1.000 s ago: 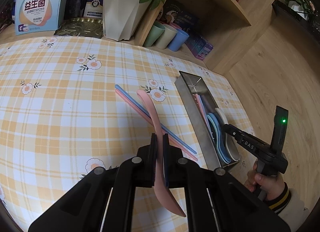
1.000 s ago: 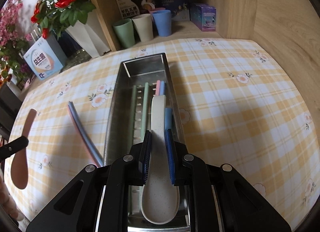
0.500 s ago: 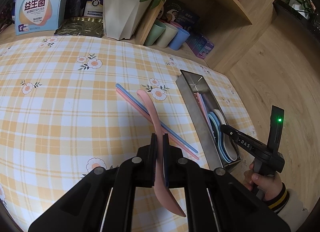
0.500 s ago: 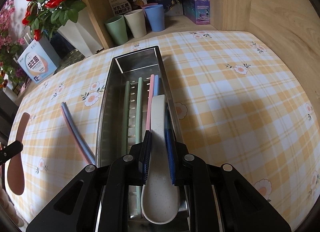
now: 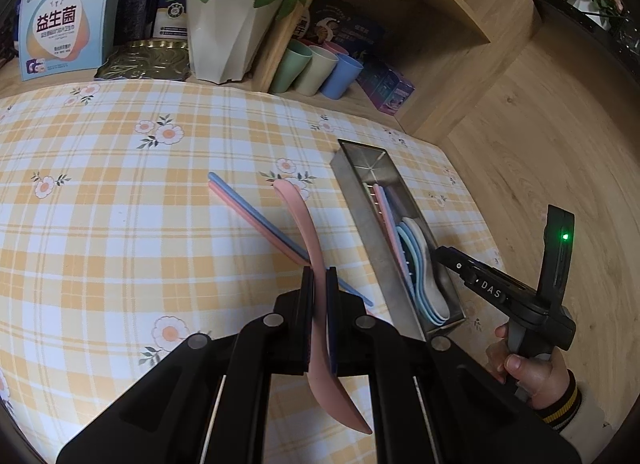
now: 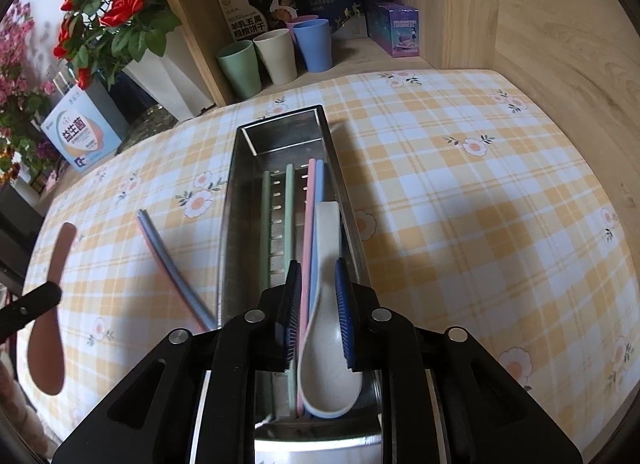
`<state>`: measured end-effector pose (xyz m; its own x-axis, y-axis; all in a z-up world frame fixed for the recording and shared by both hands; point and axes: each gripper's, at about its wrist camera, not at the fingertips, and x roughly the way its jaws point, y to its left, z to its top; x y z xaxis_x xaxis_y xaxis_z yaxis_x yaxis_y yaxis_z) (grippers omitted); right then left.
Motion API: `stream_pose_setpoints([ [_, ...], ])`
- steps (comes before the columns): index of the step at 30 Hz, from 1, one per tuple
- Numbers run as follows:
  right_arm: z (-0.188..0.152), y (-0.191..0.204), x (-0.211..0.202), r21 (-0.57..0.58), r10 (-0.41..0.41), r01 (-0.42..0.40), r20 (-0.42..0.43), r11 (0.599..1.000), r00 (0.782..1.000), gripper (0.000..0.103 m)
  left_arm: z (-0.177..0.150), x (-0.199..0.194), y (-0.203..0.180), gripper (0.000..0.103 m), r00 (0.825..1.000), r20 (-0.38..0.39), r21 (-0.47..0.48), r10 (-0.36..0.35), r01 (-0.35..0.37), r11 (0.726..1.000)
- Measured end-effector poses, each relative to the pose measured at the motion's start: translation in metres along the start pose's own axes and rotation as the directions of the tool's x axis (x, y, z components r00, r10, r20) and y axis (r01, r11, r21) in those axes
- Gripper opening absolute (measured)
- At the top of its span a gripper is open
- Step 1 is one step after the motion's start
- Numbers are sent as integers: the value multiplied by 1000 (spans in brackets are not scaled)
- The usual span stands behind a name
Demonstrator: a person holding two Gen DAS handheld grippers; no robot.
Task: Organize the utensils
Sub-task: 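Lower the white spoon into the steel tray and open the right tool, then lower the pink spoon into the steel tray and open the left tool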
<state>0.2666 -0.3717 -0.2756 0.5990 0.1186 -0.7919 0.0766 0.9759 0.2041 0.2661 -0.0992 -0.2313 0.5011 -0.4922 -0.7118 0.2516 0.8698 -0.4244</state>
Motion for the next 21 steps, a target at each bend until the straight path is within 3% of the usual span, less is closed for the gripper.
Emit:
stream_pose_setpoints([
  [3, 0, -3, -9, 0, 13, -13, 20, 1000, 1000, 50, 0, 6, -11, 6, 1000, -13, 5, -13, 13, 1000],
  [6, 1, -9, -16, 1, 25, -25, 24, 1000, 999, 52, 0, 15, -23, 6, 999, -25, 9, -37, 37, 999],
  [16, -2, -70, -35, 102, 11, -16, 43, 995, 999, 84, 5, 82, -91, 6, 984, -113, 54, -135, 141, 988],
  [21, -7, -92, -40, 142, 14, -22, 57, 990, 998, 84, 8, 117, -113, 6, 971, -148, 26, -188, 193, 981],
])
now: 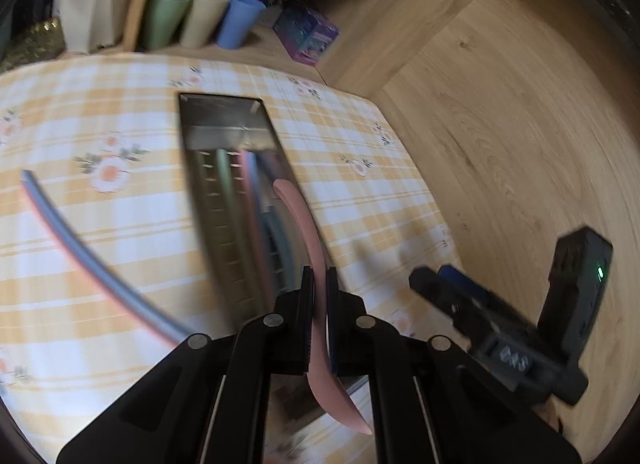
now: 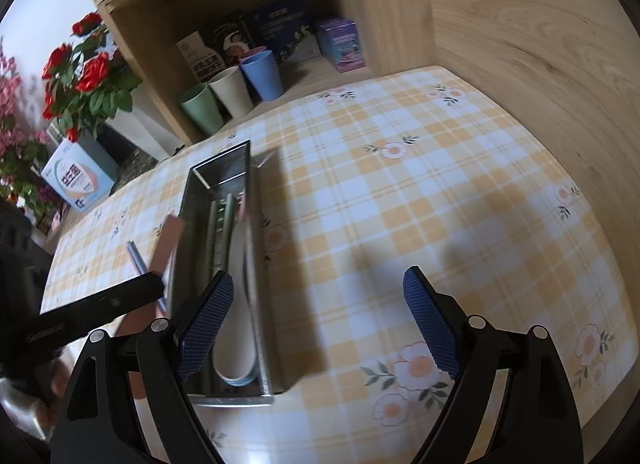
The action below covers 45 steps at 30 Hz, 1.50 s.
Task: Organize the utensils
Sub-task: 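Lower the pink spoon into the steel tray and open the left tool, then close the left tool on the pink chopstick and lift it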
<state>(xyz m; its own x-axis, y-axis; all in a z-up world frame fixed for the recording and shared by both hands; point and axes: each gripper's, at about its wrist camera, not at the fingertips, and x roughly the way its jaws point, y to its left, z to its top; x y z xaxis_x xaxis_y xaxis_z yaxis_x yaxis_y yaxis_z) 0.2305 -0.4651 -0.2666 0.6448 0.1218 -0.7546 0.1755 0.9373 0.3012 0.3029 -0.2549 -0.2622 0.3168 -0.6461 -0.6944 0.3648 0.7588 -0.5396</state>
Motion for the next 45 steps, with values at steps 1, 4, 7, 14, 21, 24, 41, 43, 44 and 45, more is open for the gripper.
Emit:
stream_pose_setpoints([
  [1, 0, -2, 0, 5, 1, -1, 0, 1000, 1000, 84, 1, 9, 0, 6, 1000, -10, -10, -1, 1, 1000],
  [4, -1, -9, 2, 19, 5, -5, 0, 1000, 1000, 84, 3, 29, 2, 6, 999, -36, -28, 4, -5, 1000],
  [7, -2, -13, 4, 27, 10, -10, -1, 1000, 1000, 84, 4, 40, 5, 6, 999, -47, -33, 9, -11, 999],
  [14, -3, -15, 8, 34, 15, -15, -7, 999, 1000, 84, 8, 50, 8, 6, 997, -68, -26, 24, -26, 999],
  [21, -4, -8, 8, 30, 16, -16, -11, 999, 1000, 84, 9, 43, 2, 27, 997, -73, 21, 11, -9, 1000],
  [24, -4, -4, 5, 25, 21, -21, -7, 999, 1000, 84, 11, 28, 1, 30, 998, -61, 56, 7, -3, 998],
  [41, -3, 44, 18, -7, 53, -53, -21, 999, 998, 84, 21, -44, 140, 51, 899, -15, -116, 437, -436, 893],
  [43, -3, 43, 18, -4, 49, -49, -19, 999, 999, 84, 19, -34, 132, 51, 873, -28, -80, 487, -488, 869],
  [44, -3, 41, 17, 0, 47, -47, -17, 999, 999, 84, 18, -29, 131, 51, 868, -38, -76, 495, -496, 865],
  [45, -2, 39, 17, 5, 44, -43, -16, 999, 999, 84, 17, -28, 133, 51, 865, -46, -79, 500, -502, 861],
])
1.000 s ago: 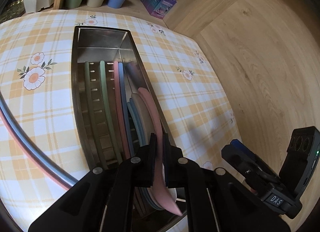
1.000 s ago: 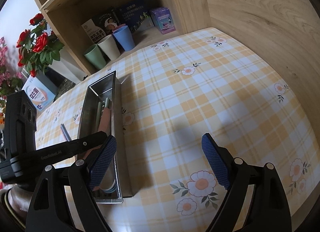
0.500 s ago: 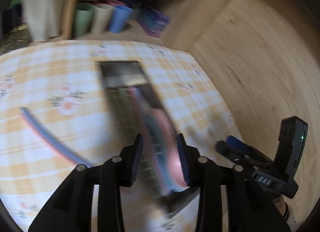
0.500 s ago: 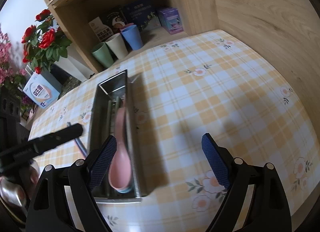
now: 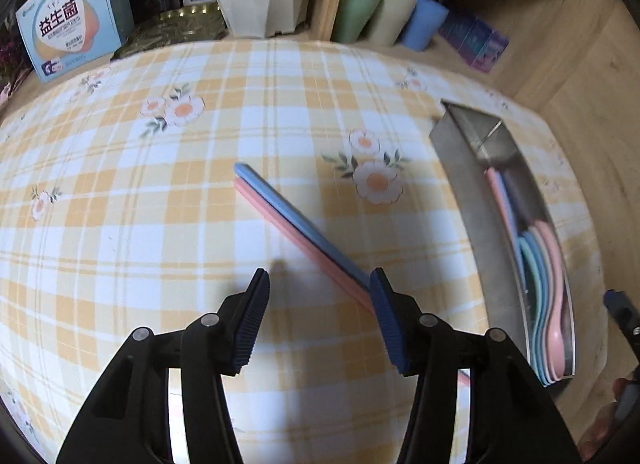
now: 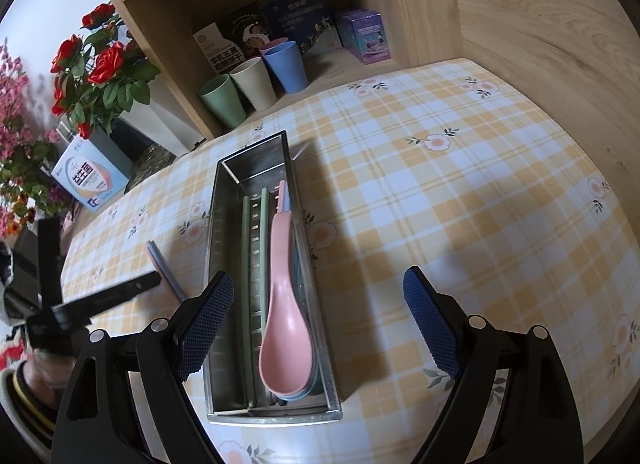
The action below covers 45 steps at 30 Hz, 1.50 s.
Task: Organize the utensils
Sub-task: 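Close the left tool on the pink chopstick and lift it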
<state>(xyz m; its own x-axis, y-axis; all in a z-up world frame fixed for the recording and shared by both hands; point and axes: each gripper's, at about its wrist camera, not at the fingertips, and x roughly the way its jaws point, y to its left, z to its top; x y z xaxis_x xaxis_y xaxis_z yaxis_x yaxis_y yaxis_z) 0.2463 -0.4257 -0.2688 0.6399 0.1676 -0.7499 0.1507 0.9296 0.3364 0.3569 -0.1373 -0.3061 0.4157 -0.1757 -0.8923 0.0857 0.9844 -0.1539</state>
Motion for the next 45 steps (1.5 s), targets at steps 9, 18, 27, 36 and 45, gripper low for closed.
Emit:
stream_pose_setpoints([
  [9, 0, -10, 2, 23, -10, 10, -2, 1000, 1000, 84, -6, 5, -9, 51, 994, 8, 38, 105, -105, 994],
  [18, -1, -6, 1, 21, 2, -2, 1, 1000, 1000, 84, -6, 5, -25, 61, 980, -2, 70, 200, -200, 977],
  [27, 2, -7, -7, 22, 0, 0, 16, 1000, 1000, 84, -14, 9, -33, 66, 970, -6, 122, 242, -240, 963],
  [36, 3, -1, -10, 9, 32, -32, 12, 999, 999, 84, -31, -4, -6, 60, 978, -20, 146, 210, -205, 968],
  [45, 3, 14, -13, -28, 54, -54, 10, 998, 998, 84, -45, -18, 19, 8, 993, -12, 147, 113, -110, 983],
])
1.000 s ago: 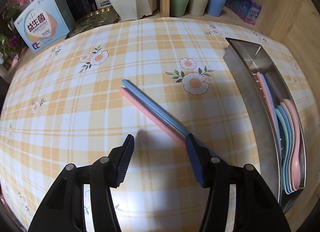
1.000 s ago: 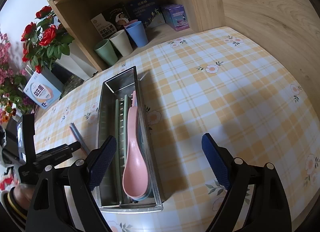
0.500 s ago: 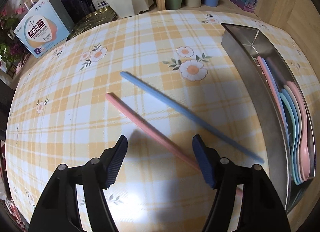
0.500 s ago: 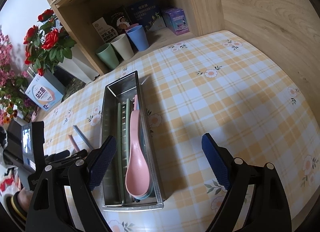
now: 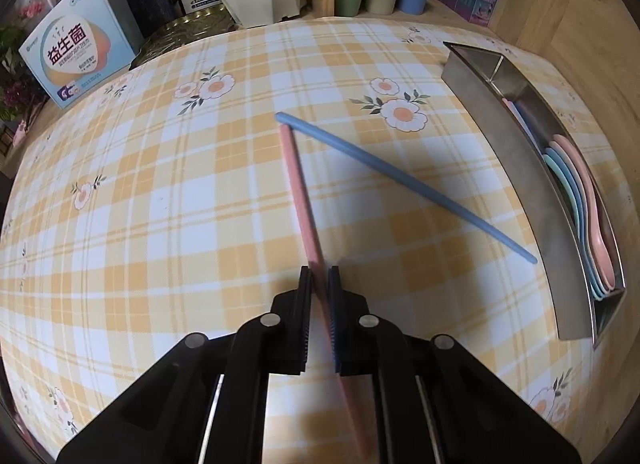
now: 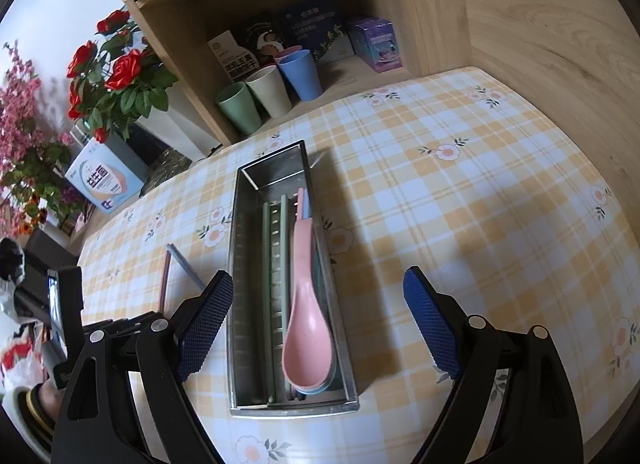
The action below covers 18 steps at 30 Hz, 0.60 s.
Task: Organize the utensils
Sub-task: 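Close the left tool on the pink chopstick and lift it, then grasp the blue chopstick with the right tool while the left tool holds the pink chopstick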
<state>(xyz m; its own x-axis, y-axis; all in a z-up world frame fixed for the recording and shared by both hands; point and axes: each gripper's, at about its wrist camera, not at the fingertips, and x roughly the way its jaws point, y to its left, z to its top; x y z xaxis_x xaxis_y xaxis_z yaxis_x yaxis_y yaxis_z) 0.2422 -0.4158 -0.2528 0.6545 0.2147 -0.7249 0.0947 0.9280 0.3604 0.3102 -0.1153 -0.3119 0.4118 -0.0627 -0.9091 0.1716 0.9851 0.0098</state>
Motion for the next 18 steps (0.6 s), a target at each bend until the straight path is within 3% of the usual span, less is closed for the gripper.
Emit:
stream_pose_setpoints([
  [5, -1, 12, 3, -42, 33, -34, -19, 999, 999, 84, -11, -5, 21, 6, 999, 13, -21, -43, 43, 999],
  [12, -2, 51, 14, -200, 23, -32, -47, 979, 999, 83, -24, -24, 53, 5, 991, 91, -113, -97, 107, 988],
  [15, -3, 68, 24, -256, 31, -50, -76, 965, 997, 75, -30, -32, 62, 6, 987, 121, -130, -107, 122, 984],
  [18, -3, 88, 34, -326, 31, -62, -98, 943, 995, 73, -34, -40, 73, 6, 982, 155, -158, -110, 134, 978],
])
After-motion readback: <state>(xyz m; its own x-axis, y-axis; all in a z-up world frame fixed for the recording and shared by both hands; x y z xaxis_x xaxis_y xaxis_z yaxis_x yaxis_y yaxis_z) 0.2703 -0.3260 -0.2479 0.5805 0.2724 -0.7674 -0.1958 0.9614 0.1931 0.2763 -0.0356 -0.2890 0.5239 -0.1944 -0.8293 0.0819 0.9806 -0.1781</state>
